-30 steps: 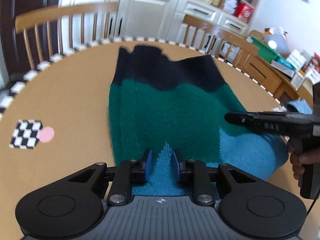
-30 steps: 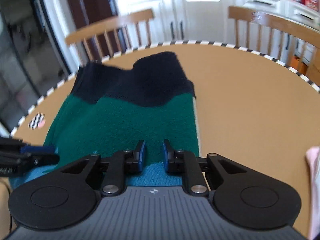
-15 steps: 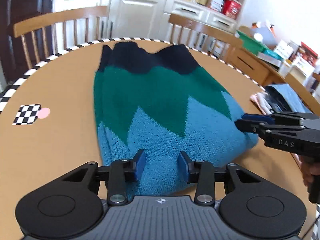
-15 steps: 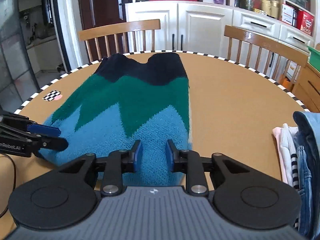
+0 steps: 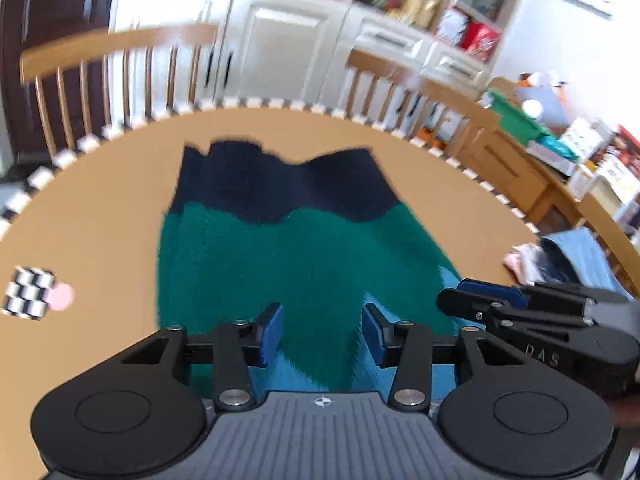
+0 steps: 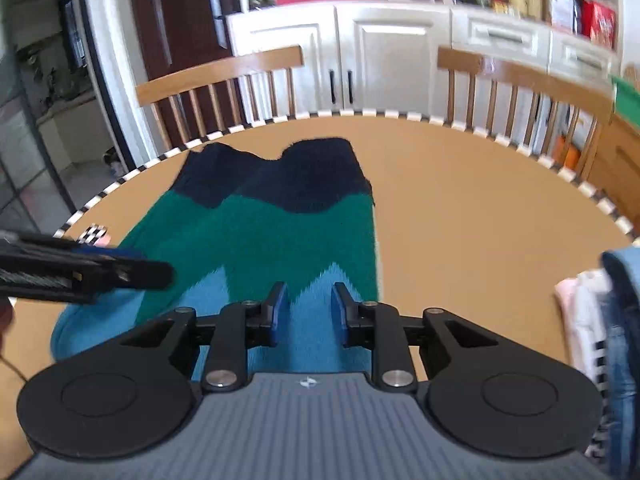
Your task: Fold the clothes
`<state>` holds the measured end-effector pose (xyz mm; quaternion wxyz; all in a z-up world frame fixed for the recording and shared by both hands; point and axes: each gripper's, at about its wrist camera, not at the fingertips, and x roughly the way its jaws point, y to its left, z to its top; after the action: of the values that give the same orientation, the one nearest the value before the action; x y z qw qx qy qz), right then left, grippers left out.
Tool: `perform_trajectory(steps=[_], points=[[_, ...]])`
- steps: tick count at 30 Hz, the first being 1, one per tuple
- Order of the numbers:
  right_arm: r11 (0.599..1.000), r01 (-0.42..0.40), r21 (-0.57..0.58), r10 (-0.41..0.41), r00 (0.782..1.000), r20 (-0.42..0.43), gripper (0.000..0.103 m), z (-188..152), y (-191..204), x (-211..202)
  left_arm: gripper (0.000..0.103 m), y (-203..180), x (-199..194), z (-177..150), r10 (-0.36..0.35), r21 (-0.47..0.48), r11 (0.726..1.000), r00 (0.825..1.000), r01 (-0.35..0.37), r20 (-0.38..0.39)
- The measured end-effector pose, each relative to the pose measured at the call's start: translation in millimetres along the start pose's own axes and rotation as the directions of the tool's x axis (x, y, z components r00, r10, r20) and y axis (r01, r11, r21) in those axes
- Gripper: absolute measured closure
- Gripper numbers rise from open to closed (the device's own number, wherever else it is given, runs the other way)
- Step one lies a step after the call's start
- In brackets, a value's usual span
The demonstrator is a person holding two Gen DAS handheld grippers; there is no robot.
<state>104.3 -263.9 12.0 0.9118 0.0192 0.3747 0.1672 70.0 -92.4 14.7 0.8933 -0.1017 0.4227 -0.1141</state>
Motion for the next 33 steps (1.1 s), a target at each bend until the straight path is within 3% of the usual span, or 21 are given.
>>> perform_trajectory(steps=[2,6,12,14,16,18,20,22,29,33], points=[[1.0,-0.002,0.005,0.002,1.0,-0.027,0.079,-5,-3,14,0.062,9,11,-2,0.001,-0.065,0.998,1.0,-0.003,-0.028],[1.0,0.001,0.018,-0.001,1.0,-0.014,0.079,-11,-3,15,0.068,13,7,-2,0.001,-0.095,0.995,0.999,-0.004,-0.033],[0.999,-0.012,0.03,0.013,1.0,-0.012,0.077,-13,-4,12,0.065,-5,23,50,-0.057,0.092,0.994,0.996,0.051,0.062],[0.999,-0.014,0.037,0.014,1.0,-0.01,0.077,-14,-5,12,0.07,-7,45,64,-0.052,0.122,0.991,0.998,0.046,0.043],[0.999,-0.022,0.046,0.022,1.0,-0.012,0.077,-14,-7,11,0.087,-2,62,65,-0.028,0.11,0.993,1.0,0.028,-0.004],[0.998,-0.029,0.056,0.03,0.999,-0.016,0.077,-13,-9,12,0.087,5,79,65,-0.002,0.093,0.996,0.999,0.007,-0.055],[0.997,-0.034,0.066,0.035,0.999,-0.019,0.077,-12,-11,12,0.088,17,81,65,-0.024,0.014,1.0,0.997,0.025,-0.072],[0.996,-0.036,0.081,0.037,0.999,-0.011,0.077,-14,-11,13,0.088,21,80,65,-0.026,-0.006,1.0,0.996,0.026,-0.082],[0.996,-0.021,0.086,0.02,1.0,0.02,0.077,-20,-10,12,0.088,1,73,60,0.078,0.076,0.995,0.994,-0.071,-0.082],[0.994,-0.003,0.106,0.0,1.0,0.022,0.077,-20,-8,12,0.088,2,73,65,0.076,0.091,0.994,0.99,-0.065,-0.121]])
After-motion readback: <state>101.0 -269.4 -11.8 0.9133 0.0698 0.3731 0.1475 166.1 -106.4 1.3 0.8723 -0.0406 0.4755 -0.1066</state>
